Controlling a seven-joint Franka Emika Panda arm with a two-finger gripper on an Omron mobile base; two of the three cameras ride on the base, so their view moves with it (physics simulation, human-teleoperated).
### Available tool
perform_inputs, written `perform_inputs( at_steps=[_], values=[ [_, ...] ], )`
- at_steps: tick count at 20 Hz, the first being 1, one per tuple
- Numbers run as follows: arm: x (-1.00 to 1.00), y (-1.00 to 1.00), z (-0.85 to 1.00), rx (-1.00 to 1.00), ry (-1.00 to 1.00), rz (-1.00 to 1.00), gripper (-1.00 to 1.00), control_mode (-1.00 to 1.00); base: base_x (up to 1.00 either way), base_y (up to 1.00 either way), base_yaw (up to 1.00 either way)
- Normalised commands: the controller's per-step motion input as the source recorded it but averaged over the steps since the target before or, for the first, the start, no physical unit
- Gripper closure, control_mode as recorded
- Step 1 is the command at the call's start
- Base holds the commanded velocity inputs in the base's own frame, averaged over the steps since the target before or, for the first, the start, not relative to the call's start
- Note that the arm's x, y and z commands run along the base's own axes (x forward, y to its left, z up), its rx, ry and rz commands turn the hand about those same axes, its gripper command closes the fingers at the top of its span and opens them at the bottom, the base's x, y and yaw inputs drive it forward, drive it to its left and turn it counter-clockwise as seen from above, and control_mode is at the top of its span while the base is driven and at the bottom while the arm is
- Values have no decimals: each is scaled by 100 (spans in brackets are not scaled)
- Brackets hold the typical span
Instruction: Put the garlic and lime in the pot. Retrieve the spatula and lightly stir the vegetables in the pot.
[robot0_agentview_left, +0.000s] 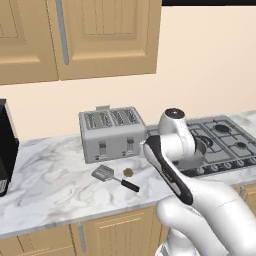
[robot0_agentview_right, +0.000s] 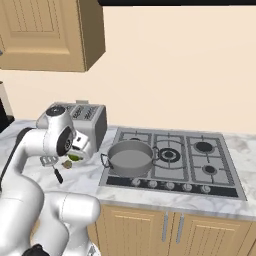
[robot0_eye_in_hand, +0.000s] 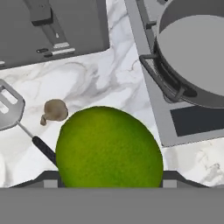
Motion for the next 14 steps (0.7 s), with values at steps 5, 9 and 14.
perform_inputs(
  at_steps=[5,9,14],
  values=[
    [0,-86,47,10,-1,-23,100,-100,0,0,0],
    [12,-100,29,14,0,-29,100,-100,0,0,0],
    [31,-94,21,8,3,-26,100,-100,0,0,0]
  ],
)
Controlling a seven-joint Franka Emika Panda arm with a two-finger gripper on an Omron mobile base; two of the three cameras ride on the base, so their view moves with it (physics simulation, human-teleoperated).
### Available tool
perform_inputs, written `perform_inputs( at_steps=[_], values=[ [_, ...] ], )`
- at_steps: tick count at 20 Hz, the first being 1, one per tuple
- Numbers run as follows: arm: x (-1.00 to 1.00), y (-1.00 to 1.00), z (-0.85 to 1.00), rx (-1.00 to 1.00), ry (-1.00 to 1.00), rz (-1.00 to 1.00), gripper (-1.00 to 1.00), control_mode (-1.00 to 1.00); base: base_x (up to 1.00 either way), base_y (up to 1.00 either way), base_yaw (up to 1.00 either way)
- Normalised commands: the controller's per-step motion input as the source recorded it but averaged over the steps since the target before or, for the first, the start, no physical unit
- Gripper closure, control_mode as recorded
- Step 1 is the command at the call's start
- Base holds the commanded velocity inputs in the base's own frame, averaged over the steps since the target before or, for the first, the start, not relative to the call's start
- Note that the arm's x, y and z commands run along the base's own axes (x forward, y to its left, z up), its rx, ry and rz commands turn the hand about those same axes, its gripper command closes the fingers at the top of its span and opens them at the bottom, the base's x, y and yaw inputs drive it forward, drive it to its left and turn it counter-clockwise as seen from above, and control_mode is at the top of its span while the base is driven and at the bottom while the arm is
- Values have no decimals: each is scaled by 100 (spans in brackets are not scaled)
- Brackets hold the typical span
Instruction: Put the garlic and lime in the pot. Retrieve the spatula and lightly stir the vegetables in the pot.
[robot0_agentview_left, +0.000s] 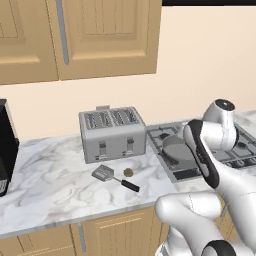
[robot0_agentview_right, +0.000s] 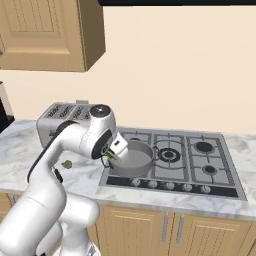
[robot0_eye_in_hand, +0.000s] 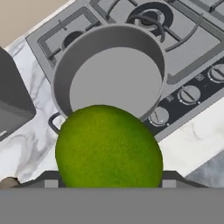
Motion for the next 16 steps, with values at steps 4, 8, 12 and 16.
perform_inputs(
  at_steps=[4,8,12,16],
  values=[
    [53,-27,6,-7,15,-4,100,-100,0,0,0],
    [81,0,0,-16,23,0,100,-100,0,0,0],
    [56,0,-17,-1,7,1,100,-100,0,0,0],
    [26,-10,-40,2,3,6,100,-100,0,0,0]
  ],
)
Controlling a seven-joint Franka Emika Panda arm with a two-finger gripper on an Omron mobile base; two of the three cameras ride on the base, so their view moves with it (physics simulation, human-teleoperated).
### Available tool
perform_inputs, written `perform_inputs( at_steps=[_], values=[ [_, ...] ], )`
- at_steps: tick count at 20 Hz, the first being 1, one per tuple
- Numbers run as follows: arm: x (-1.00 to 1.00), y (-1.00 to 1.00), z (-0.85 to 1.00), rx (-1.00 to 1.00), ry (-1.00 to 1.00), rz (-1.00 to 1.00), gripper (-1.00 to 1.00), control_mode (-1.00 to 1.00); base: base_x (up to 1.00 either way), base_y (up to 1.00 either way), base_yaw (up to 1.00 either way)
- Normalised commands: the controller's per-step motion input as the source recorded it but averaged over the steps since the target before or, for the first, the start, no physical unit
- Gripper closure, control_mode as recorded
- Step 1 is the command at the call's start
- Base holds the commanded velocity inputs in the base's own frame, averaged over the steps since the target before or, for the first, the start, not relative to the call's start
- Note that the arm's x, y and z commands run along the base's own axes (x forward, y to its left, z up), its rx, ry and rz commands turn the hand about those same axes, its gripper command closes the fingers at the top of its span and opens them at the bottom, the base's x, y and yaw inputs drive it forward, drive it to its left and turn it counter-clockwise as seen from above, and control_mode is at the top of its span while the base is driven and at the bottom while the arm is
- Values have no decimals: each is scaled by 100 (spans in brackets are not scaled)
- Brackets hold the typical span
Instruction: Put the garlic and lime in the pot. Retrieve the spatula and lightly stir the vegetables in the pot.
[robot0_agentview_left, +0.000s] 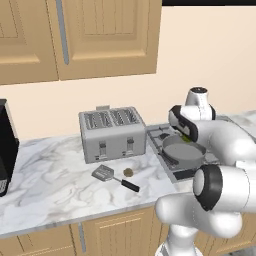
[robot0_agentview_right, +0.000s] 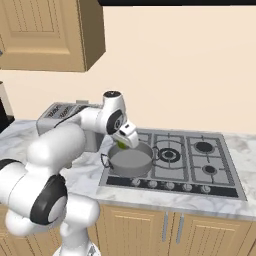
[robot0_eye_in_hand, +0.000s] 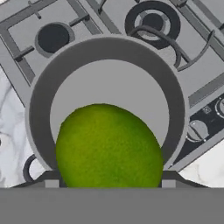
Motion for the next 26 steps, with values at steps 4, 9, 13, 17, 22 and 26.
perform_inputs(
  at_steps=[4,9,13,17,22,26],
  values=[
    [32,-10,-70,0,17,5,100,-100,0,0,0],
    [16,-12,-87,0,13,4,100,-100,0,0,0],
    [17,-4,-13,0,1,6,100,-100,0,0,0],
    [37,0,0,2,4,4,100,-100,0,0,0],
    [48,-12,0,3,10,1,100,-100,0,0,0],
    [33,-19,0,3,7,0,100,-100,0,0,0]
  ],
)
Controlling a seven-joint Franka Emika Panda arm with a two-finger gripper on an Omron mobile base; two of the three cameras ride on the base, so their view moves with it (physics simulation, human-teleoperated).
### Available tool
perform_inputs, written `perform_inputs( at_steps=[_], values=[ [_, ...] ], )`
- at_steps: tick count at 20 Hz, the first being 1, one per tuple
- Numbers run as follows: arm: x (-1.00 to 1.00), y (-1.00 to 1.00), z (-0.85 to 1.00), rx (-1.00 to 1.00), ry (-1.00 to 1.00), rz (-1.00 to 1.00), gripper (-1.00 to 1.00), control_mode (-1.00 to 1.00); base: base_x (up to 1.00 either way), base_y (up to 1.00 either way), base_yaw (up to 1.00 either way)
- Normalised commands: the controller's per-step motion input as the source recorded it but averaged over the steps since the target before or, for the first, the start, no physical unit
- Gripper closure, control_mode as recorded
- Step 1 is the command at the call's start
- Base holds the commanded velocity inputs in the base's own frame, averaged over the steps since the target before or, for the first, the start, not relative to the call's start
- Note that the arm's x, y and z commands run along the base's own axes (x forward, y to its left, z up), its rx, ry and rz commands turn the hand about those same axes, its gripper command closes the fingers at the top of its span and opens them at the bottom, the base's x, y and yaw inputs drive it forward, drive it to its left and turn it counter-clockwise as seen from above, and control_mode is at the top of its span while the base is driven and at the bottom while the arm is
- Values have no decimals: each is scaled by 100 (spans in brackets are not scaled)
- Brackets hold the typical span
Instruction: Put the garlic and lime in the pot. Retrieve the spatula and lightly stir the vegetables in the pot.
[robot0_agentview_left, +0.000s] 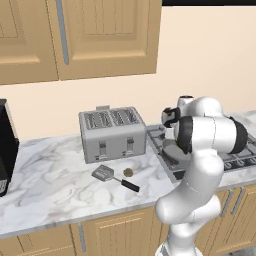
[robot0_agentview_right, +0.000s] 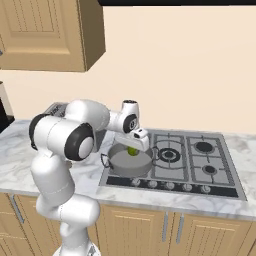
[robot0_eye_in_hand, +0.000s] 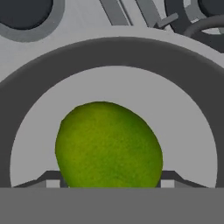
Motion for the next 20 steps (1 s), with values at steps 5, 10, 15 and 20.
perform_inputs(
  at_steps=[5,10,15,20],
  values=[
    [0,-6,-3,0,9,1,100,-100,0,0,0],
    [0,0,-20,0,4,0,100,-100,0,0,0],
    [-2,0,-28,0,0,1,100,-100,0,0,0],
    [-8,0,-9,0,0,1,100,-100,0,0,0]
  ],
)
